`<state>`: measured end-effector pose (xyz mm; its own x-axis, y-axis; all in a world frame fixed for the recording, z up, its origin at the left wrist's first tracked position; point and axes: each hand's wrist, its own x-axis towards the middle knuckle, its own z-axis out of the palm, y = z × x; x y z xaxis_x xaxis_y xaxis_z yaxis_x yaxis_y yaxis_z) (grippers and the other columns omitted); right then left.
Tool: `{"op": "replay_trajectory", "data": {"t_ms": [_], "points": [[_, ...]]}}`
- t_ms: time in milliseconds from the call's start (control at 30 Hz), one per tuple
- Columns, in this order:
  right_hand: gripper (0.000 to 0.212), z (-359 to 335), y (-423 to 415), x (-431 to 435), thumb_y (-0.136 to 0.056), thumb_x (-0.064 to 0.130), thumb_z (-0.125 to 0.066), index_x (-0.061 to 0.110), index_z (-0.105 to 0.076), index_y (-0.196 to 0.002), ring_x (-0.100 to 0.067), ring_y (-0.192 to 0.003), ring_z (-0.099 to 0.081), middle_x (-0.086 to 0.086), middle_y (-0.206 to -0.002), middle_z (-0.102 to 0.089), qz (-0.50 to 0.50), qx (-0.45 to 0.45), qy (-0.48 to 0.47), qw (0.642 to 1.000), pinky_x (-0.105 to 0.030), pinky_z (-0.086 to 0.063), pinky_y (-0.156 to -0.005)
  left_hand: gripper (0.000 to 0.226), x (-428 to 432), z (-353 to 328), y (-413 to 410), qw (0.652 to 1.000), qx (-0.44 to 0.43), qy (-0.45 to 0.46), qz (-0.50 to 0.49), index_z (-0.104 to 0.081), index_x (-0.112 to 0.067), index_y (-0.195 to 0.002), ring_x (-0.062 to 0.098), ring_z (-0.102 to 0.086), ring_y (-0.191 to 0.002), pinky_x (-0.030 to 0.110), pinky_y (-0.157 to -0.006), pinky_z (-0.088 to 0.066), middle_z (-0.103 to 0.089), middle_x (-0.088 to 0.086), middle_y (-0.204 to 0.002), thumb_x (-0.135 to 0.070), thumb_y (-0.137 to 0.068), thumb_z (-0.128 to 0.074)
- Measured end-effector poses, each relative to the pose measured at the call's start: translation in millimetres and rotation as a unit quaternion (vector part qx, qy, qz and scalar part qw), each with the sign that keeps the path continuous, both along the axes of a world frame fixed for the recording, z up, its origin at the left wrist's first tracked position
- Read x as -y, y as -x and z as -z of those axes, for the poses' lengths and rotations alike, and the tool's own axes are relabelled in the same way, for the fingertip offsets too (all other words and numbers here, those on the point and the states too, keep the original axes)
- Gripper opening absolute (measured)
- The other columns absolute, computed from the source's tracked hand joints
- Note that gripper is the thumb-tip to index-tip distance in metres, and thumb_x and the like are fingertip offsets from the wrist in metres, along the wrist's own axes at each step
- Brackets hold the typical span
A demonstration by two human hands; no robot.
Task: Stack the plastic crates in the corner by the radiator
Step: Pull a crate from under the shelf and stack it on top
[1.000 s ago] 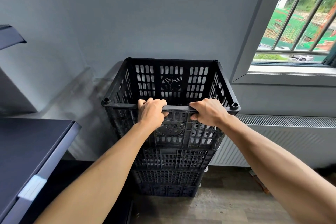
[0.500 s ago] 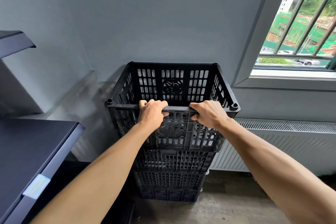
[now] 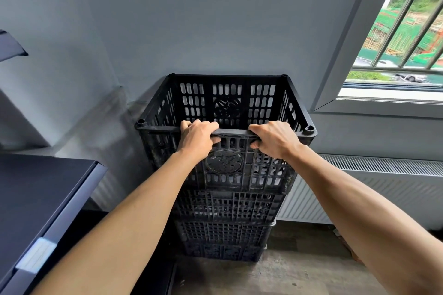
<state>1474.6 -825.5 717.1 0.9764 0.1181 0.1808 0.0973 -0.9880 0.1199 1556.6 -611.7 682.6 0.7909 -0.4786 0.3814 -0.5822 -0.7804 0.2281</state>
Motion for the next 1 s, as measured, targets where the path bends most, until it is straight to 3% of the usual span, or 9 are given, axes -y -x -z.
{"op": "replay_trajectory", "data": {"t_ms": [300,400,500,600,1000], "points": [[0.031,6.0,6.8,-2.4,-0.091,0.039,-0.065,0.021,-0.058,-0.115,-0.032,-0.082,-0.071,-0.007,-0.090,-0.075,-0.006,0.020,0.008,1.000,-0.034,-0.048,-0.063,0.008,-5.0,-0.7,8.6,1.000,-0.012,-0.002,0.006,-0.063,-0.023,-0.101,0.019,-0.045,-0.090,0.033,-0.080,-0.020,-0.064,-0.008,-0.091,-0.026,-0.093,-0.065],[0.033,4.1,8.2,-0.3,-0.092,0.041,-0.065,0.020,-0.057,-0.116,-0.030,-0.079,-0.071,-0.005,-0.089,-0.075,-0.016,0.005,0.015,1.000,-0.035,-0.054,-0.065,0.006,-3.8,2.2,13.4,1.000,-0.003,0.004,-0.011,-0.063,-0.023,-0.099,0.018,-0.045,-0.088,0.032,-0.079,-0.020,-0.061,-0.010,-0.086,-0.024,-0.093,-0.066],[0.036,3.3,6.5,1.6,-0.092,0.042,-0.065,0.018,-0.056,-0.118,-0.031,-0.082,-0.071,-0.007,-0.090,-0.074,-0.022,0.000,0.022,1.000,-0.032,-0.045,-0.062,0.005,-1.6,6.9,14.3,0.999,0.016,0.015,-0.028,-0.063,-0.022,-0.096,0.018,-0.045,-0.085,0.030,-0.076,-0.017,-0.058,-0.011,-0.079,-0.021,-0.092,-0.067],[0.036,0.9,2.0,2.7,-0.093,0.041,-0.065,0.017,-0.056,-0.119,-0.032,-0.084,-0.070,-0.008,-0.091,-0.074,-0.029,-0.006,0.025,0.999,-0.031,-0.040,-0.062,0.004,0.2,8.7,11.3,0.999,0.020,0.020,-0.036,-0.063,-0.021,-0.094,0.018,-0.045,-0.084,0.029,-0.076,-0.016,-0.060,-0.010,-0.079,-0.021,-0.092,-0.067],[0.032,3.9,3.1,3.1,-0.091,0.039,-0.066,0.019,-0.057,-0.115,-0.032,-0.087,-0.070,-0.006,-0.090,-0.074,-0.017,-0.005,0.013,1.000,-0.032,-0.043,-0.062,0.008,1.4,9.4,11.3,0.999,0.034,0.022,-0.017,-0.064,-0.021,-0.094,0.014,-0.042,-0.081,0.031,-0.077,-0.016,-0.062,-0.009,-0.082,-0.025,-0.090,-0.069]]}}
